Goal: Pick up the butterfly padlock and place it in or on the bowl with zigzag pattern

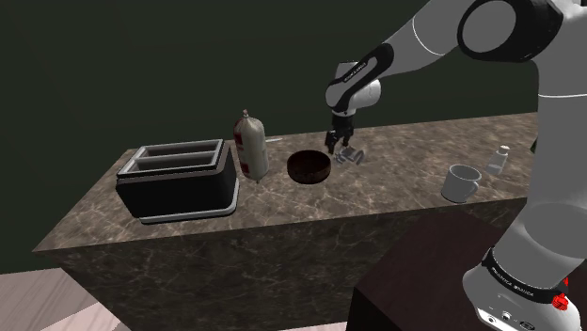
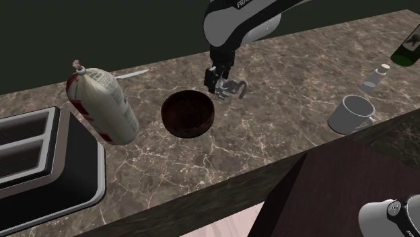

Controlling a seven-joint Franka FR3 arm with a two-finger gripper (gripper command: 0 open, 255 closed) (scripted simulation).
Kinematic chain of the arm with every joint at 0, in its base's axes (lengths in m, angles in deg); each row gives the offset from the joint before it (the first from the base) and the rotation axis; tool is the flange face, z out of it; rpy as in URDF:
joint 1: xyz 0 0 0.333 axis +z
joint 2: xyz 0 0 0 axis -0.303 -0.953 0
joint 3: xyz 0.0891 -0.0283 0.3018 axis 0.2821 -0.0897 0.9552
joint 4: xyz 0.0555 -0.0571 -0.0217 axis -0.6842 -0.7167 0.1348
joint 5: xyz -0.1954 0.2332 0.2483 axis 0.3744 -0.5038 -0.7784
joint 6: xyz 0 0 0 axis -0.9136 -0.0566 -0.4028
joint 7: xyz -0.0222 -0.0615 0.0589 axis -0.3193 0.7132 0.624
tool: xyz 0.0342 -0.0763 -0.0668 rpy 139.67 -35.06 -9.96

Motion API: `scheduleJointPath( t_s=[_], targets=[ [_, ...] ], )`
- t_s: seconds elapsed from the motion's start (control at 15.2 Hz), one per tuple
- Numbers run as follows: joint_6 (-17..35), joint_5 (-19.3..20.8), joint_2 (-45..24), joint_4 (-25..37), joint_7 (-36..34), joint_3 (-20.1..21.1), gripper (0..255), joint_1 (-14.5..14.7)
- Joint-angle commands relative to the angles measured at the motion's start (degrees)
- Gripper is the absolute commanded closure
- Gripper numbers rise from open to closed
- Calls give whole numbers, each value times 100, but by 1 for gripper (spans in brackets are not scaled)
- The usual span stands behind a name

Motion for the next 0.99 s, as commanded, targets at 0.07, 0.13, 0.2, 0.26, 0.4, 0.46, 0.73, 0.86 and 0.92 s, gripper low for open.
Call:
scheduleJointPath(
  t_s=[0.07, 0.13, 0.2, 0.26, 0.4, 0.46, 0.73, 0.86, 0.92],
  targets=[
    [140, -34, -156, -43, 19, 25, 0, -1],
    [139, -34, -157, -42, 19, 26, 0, -1],
    [139, -34, -157, -43, 19, 25, 0, 0],
    [139, -34, -157, -42, 19, 25, 0, -1],
    [140, -33, -156, -43, 19, 26, 0, -1],
    [140, -33, -156, -43, 19, 26, 0, -1],
    [82, -17, -131, -5, -32, 28, 255, 29],
    [38, -13, -116, 21, -26, 21, 255, 20],
    [57, -8, -88, -23, -38, 23, 255, 32]
  ],
)
